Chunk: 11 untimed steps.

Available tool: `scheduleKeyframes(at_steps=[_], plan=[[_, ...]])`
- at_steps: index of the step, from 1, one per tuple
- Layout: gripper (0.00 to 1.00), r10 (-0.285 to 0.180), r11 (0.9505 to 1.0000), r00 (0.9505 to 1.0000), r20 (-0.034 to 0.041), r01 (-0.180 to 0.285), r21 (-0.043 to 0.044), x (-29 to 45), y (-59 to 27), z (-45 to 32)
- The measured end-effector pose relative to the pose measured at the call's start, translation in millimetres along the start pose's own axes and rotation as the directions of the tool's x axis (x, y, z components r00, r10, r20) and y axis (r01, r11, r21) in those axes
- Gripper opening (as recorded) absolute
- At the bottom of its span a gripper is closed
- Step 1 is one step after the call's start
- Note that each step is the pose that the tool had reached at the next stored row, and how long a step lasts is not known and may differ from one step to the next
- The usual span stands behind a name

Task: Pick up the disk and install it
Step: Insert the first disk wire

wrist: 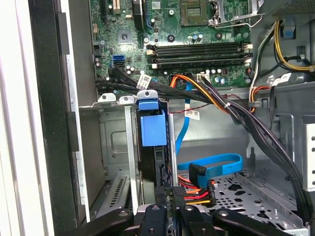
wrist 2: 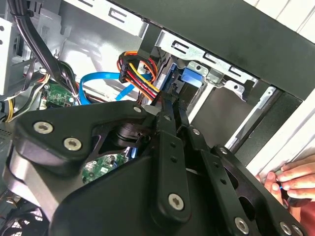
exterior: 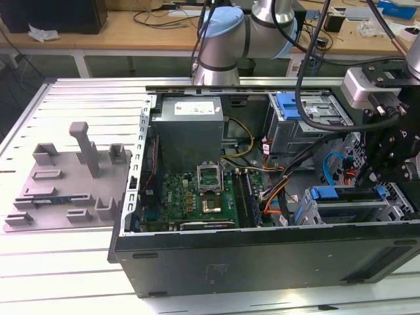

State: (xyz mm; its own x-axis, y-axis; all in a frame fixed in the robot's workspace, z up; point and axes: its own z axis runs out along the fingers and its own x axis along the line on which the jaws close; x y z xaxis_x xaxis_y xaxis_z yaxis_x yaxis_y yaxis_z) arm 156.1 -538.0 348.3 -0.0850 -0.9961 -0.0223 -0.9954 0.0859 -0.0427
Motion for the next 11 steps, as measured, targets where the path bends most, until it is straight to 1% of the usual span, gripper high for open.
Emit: scheduleKeyframes(at_steps=[11], plan=[[0.17,0.000,1.0000,1.0000,0.0000,0.000,0.0000,0.0,-0.4,1.7]])
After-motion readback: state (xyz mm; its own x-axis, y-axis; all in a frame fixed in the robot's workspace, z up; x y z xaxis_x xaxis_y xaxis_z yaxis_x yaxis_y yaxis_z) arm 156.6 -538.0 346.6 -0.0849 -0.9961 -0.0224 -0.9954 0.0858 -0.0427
